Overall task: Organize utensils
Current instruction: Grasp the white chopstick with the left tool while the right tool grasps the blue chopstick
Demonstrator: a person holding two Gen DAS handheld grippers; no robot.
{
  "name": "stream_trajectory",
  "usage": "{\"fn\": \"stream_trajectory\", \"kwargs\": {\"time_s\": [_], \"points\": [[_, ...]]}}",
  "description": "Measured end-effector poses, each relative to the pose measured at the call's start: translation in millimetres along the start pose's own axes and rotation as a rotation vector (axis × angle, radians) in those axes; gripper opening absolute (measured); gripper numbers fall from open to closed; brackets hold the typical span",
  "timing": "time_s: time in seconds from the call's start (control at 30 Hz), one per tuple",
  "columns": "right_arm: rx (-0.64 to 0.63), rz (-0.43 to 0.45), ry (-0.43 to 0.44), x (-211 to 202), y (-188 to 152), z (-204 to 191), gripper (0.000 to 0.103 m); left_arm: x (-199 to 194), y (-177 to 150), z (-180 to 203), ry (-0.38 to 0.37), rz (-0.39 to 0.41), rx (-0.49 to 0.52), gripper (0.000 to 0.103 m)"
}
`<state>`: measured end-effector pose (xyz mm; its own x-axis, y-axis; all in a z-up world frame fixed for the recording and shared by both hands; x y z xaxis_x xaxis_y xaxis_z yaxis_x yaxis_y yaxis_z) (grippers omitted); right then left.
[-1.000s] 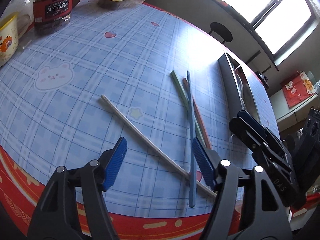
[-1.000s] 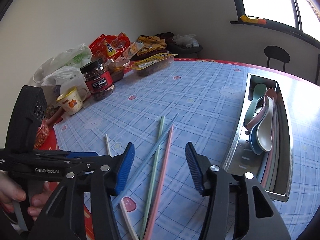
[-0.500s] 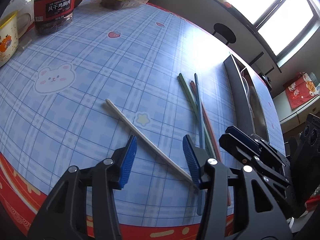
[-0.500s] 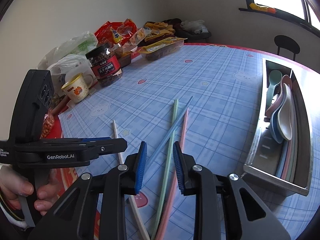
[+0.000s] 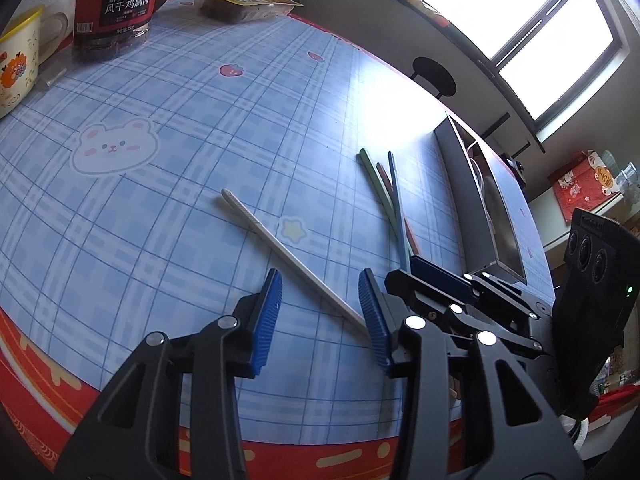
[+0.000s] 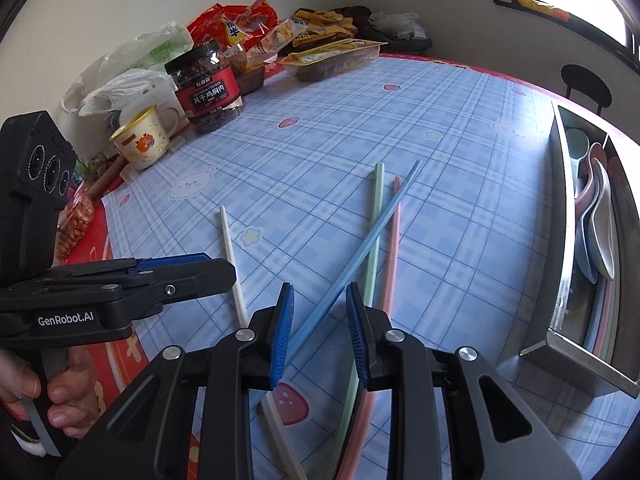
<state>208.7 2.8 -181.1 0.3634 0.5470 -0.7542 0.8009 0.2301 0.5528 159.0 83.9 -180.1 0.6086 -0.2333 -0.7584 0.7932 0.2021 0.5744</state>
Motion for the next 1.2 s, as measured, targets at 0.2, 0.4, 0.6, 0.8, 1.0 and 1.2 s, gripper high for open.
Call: {"fn": "stream_trajectory", "kwargs": {"time_s": [0.2,0.4,0.6,0.8,1.0,1.2], "points": [[-0.016,0.005,-0.027,2,1,-1,0.02,-2,-5,2,0.009,0.018,0.032,0.042],[-0.031,0.01,-0.027,1,-1,-2,0.016,-5,-12,4,0.015,0.052,0.039,0.041],[-0.043,0.017,-0.036,-1,-3,-4,0.006,-7,-17,5,0.01,0.059,0.028,0.041],[0.019,0.061,0.034,-13,1,8,0.006,-6,-13,9,0.033,0.034,0.054,0.042],[0.099,0.122,0.063,-26,6,22,0.006,-1,-6,22,0.116,-0.006,0.086,0.045],[0.198,0.186,0.057,-37,14,40,0.006,13,-3,49,0.259,-0.058,0.223,0.059]]}}
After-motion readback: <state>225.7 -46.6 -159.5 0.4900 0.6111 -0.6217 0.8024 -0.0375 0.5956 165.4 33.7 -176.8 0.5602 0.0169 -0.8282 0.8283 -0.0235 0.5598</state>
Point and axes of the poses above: each gripper's, at about its wrist camera, not at the fingertips, and x roughly the way its jaws point, z to its right, y to its top, the point moved 3 cm from there along x, roughly the way its jaws point, and after that the axes turned 14 degrees about x, right-handed, at the moved point
